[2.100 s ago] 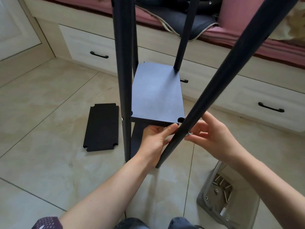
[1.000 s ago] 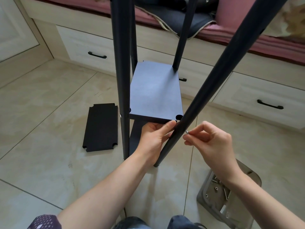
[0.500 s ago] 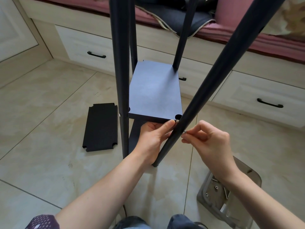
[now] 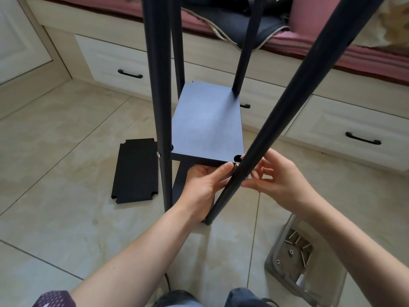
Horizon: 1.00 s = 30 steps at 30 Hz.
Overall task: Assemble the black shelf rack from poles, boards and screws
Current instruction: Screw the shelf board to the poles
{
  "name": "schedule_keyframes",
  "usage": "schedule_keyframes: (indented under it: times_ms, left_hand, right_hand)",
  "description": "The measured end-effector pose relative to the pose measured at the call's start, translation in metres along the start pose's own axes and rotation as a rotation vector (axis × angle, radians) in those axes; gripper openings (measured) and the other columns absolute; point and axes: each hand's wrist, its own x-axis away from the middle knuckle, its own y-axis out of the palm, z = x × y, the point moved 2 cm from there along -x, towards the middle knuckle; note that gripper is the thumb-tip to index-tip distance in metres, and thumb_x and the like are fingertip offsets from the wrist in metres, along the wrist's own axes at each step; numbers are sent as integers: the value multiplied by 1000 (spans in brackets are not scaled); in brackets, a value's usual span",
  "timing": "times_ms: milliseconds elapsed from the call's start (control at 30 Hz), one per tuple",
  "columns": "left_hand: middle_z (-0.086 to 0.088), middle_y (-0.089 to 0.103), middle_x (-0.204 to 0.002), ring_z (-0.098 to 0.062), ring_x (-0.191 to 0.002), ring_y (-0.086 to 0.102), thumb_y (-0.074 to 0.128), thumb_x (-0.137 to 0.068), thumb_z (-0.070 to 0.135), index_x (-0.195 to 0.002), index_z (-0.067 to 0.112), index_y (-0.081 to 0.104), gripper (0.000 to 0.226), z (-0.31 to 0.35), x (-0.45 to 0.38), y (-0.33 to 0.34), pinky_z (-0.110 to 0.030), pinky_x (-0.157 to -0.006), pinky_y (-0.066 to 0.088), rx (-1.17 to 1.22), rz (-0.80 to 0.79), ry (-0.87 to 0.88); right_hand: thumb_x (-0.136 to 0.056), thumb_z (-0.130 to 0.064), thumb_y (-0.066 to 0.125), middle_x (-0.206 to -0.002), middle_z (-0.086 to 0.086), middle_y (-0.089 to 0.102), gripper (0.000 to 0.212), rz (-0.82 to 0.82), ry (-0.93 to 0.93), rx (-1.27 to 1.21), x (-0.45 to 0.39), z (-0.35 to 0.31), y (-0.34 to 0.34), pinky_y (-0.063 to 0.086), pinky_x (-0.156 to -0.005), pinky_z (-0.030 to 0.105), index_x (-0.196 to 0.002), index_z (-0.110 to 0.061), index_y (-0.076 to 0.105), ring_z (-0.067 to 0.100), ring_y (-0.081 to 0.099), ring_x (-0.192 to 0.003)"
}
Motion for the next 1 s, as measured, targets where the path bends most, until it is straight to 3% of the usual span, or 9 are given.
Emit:
schedule_keyframes:
  times_ms: [133, 267, 367, 467, 633, 733, 900, 1000]
  left_hand:
    - [-23, 73, -108, -34, -104, 72, 70, -85, 24, -99, 4, 75, 26, 0, 0, -4, -30, -82, 57, -14, -7, -2]
    - [-23, 74, -107, -34, -103, 72, 70, -85, 23, -95, 8, 78, 20, 1, 1, -7, -32, -85, 57, -23, -40, -4]
    - [-23, 73, -109, -35, -106, 71, 70, -85, 23, -102, 3, 75, 27, 1, 0, -9, -39, -89, 57, -40, -48, -1]
    - [-21, 73, -110, -34, -108, 70, 73, -83, 24, -101, 5, 75, 26, 0, 0, -10, -44, -93, 56, -44, -36, 5]
    - [-16, 74, -110, -31, -109, 70, 72, -84, 24, -98, 15, 79, 18, 0, -1, -12, -43, -92, 56, -41, -53, 10]
    - [-17, 73, -113, -32, -111, 69, 72, -85, 25, -100, 14, 79, 20, 1, -1, -13, -44, -93, 56, -40, -68, 12]
    - [-16, 73, -114, -30, -112, 68, 71, -85, 23, -102, 14, 78, 21, 1, 1, -15, -42, -96, 55, -58, -81, 12]
    - [-15, 73, -115, -28, -112, 69, 70, -86, 23, -102, 15, 79, 20, 3, 2, -16, -36, -93, 55, -54, -95, 13]
  right_hand:
    - [-72, -7, 85, -73, 10, 54, 57, -19, 2, 11, -3, 0, -1, 54, -68, 50, -105, -47, 61, 22, 52, -65]
    - [-70, -15, 87, -77, 10, 56, 49, -100, -3, 46, -8, -3, -5, 54, -68, 50, -104, -41, 62, 26, 50, -69]
    - [-70, -20, 86, -83, 11, 60, 43, -170, 6, 75, -13, -3, -7, 55, -65, 40, -103, -35, 63, 24, 51, -69]
    - [-71, -24, 85, -84, 5, 64, 40, -127, 9, 151, -18, -1, -7, 49, -64, 24, -100, -38, 61, 10, 52, -66]
    - [-71, -45, 75, -85, 2, 65, 35, -89, -44, 179, -13, -1, -2, 53, -66, 39, -102, -44, 58, 24, 58, -68]
    - [-72, -42, 75, -84, 0, 65, 35, -63, -86, 171, -10, -2, -1, 53, -67, 40, -102, -47, 57, 21, 59, -70]
    - [-75, -30, 80, -82, 1, 63, 33, -32, -68, 189, -10, 3, 1, 52, -69, 40, -101, -28, 62, 20, 60, -72]
    - [-75, -26, 82, -81, 0, 63, 33, -16, -49, 190, -11, 4, 2, 52, -69, 40, -100, -27, 61, 19, 59, -71]
